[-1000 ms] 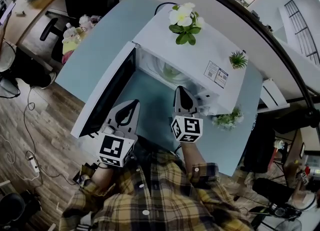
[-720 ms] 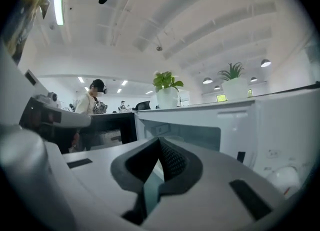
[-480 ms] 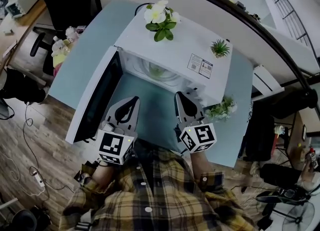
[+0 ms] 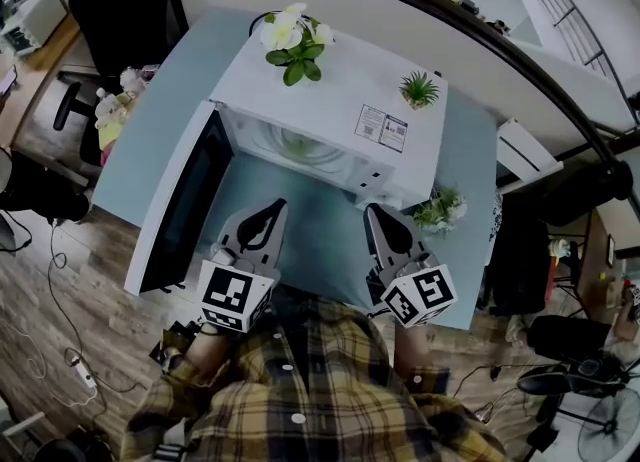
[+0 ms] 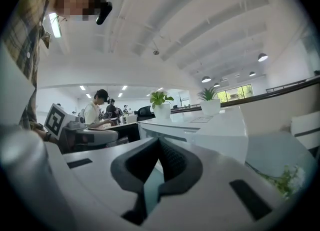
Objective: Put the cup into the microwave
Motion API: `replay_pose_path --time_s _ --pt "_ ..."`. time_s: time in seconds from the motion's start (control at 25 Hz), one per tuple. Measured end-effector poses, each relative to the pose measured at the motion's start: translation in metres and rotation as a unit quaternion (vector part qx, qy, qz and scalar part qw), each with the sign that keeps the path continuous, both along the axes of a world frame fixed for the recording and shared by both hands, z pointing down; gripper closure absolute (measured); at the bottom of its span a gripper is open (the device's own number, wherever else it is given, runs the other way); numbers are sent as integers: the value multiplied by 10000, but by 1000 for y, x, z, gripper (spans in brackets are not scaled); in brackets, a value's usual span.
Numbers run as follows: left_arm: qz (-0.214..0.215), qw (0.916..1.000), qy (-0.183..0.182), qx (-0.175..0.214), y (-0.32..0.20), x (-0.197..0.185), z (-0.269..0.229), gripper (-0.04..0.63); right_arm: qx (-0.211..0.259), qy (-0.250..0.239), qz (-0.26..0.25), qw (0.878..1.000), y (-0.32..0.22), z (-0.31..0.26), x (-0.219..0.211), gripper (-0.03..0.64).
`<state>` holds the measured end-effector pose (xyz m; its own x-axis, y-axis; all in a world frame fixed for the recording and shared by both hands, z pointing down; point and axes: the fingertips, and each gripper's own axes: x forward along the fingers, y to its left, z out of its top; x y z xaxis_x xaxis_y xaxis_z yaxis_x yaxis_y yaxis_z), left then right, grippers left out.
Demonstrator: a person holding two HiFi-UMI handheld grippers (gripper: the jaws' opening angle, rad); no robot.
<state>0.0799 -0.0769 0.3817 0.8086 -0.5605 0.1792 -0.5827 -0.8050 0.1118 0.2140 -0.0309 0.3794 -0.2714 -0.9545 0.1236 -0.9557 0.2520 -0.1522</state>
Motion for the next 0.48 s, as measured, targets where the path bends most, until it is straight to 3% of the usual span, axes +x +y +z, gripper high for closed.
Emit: replay_pose_path --time_s 0.48 --pt "236 9997 -94 -39 5 22 3 603 119 134 309 9994 14 -7 29 612"
